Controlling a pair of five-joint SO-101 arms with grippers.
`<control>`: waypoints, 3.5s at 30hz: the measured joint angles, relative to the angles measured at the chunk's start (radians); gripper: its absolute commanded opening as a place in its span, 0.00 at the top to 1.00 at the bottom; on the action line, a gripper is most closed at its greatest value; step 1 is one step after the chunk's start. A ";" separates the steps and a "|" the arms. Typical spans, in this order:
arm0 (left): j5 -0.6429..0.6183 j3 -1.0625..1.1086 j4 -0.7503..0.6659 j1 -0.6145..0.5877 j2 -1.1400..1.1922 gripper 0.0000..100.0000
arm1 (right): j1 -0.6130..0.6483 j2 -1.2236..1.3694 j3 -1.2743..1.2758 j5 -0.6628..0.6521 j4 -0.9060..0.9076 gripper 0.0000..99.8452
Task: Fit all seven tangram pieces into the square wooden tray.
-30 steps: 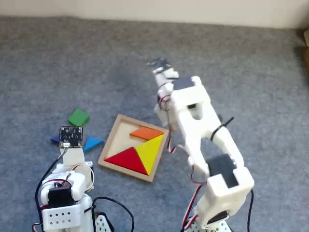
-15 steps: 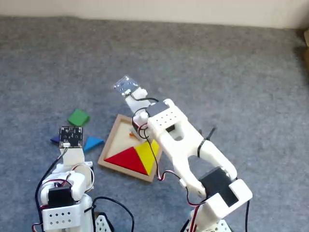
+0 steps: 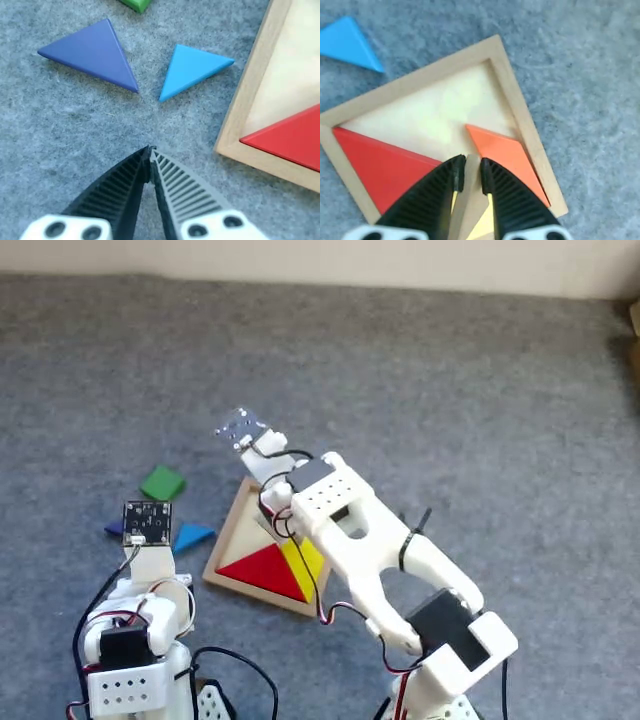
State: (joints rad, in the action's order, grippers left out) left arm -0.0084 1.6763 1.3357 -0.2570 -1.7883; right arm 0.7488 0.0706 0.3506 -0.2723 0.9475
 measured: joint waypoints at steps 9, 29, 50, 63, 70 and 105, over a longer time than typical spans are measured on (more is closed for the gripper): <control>0.000 0.000 0.000 0.000 0.000 0.99 | 0.043 0.000 0.008 0.000 0.003 0.99; 0.000 0.000 0.000 0.000 0.000 0.99 | 0.054 0.000 0.032 0.000 0.075 0.89; 0.000 0.000 0.000 0.000 0.000 0.99 | 0.038 -0.261 0.124 0.000 0.299 0.99; 0.000 0.000 0.000 0.000 0.000 0.99 | 0.029 -0.262 0.204 -0.157 0.299 0.99; 0.000 0.000 0.000 0.000 0.000 0.99 | 0.029 -0.253 0.212 -0.157 0.284 0.99; 0.000 0.000 0.000 0.000 0.000 0.99 | 0.089 -0.061 0.192 -0.058 0.143 0.99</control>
State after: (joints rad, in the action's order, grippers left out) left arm -0.0084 1.6763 1.3357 -0.2570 -1.7883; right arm 0.8378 0.0092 0.5424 -0.3307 1.0902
